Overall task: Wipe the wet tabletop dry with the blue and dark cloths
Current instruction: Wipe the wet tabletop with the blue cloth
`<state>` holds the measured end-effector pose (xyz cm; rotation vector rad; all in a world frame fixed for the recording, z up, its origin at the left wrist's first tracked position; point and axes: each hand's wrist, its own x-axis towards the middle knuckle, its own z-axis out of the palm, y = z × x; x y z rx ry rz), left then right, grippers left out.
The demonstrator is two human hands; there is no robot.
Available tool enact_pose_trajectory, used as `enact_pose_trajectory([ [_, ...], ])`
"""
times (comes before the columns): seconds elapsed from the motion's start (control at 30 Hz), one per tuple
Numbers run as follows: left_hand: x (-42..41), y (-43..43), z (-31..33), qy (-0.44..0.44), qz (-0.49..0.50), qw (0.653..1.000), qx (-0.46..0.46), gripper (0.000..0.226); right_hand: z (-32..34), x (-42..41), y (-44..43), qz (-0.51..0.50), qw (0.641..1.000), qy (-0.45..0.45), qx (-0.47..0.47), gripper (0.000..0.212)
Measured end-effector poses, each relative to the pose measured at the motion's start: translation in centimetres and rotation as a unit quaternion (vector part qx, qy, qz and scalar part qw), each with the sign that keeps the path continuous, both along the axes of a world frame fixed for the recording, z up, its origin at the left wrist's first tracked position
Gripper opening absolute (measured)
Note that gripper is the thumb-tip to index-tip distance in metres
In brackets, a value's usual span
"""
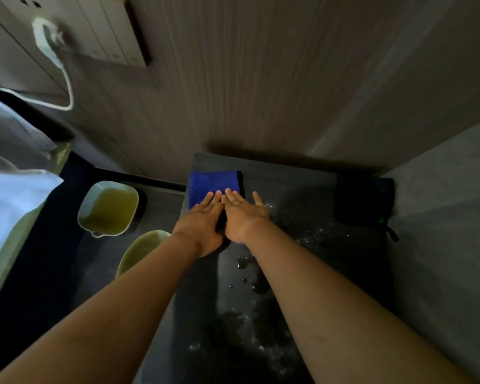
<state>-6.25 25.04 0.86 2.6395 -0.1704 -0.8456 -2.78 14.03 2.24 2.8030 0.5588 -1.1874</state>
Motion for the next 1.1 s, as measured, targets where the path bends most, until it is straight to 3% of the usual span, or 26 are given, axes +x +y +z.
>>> enact_pose_trajectory([
  [0.37, 0.7, -7.0, 0.7, 0.017, -0.052, 0.998, 0.027, 0.083, 0.5, -0.6, -7.3, -0.038, 0.999, 0.030, 0.001, 0.084],
  [1.1, 0.4, -17.2, 0.5, 0.030, -0.122, 0.992, 0.001, 0.080, 0.5, -2.5, -18.2, -0.121, 0.992, 0.025, 0.011, 0.077],
])
